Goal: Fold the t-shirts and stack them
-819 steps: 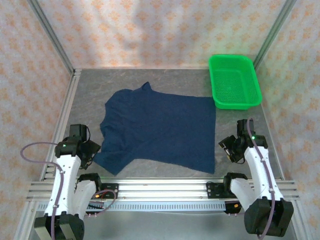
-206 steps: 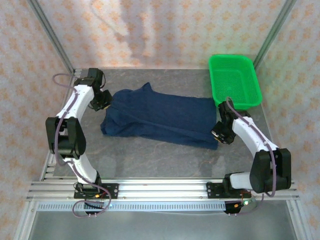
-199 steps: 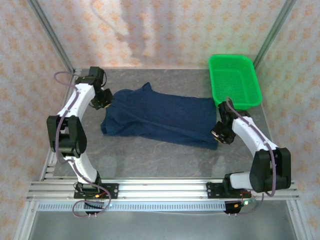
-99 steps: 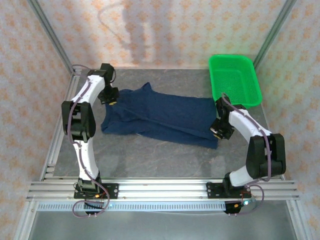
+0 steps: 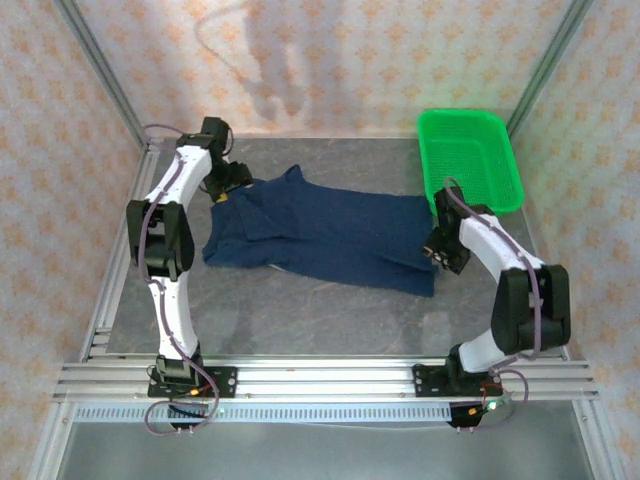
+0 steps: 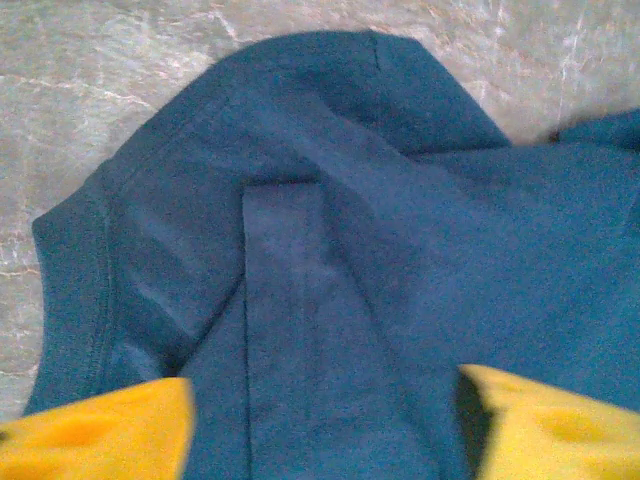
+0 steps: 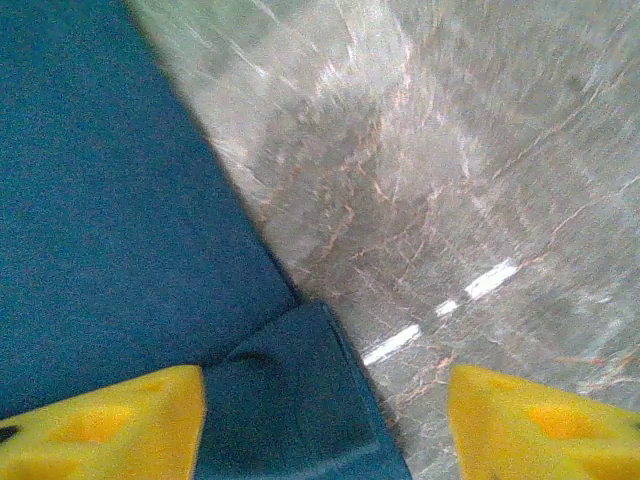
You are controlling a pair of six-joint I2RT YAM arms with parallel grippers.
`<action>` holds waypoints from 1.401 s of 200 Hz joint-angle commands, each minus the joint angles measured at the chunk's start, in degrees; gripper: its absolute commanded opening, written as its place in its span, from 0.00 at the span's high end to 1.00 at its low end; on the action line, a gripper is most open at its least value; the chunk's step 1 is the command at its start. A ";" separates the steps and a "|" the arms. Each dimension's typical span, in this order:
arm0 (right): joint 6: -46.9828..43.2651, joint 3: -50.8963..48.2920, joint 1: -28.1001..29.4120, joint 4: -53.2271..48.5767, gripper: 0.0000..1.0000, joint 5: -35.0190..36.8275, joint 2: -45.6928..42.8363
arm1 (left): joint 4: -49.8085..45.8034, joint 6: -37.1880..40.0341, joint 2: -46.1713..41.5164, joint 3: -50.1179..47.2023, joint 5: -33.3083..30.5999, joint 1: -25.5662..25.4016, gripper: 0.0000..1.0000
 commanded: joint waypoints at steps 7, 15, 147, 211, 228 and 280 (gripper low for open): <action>-0.39 0.49 -0.22 -3.22 0.28 -1.16 -11.40 | 3.22 -6.67 -13.72 -7.47 5.30 5.37 0.00; -0.07 -0.29 -0.25 -4.77 0.27 -4.15 -14.18 | 3.71 -6.88 -18.05 -12.15 6.70 6.74 0.00; 5.36 -15.92 -0.21 9.26 0.48 -16.01 -7.72 | 13.81 -6.68 -23.84 -48.17 8.67 7.59 0.36; 5.76 -16.36 -0.21 10.55 0.59 -12.83 -2.73 | 18.29 -6.42 -17.96 -46.75 4.86 7.59 0.53; 6.16 -16.59 -0.20 10.51 0.68 -10.81 -2.20 | 17.10 -5.28 -17.12 -45.98 2.81 7.63 0.68; 3.73 -14.98 -0.20 0.60 0.96 1.77 -6.81 | 11.42 -1.04 -19.69 -46.88 -4.92 7.91 1.00</action>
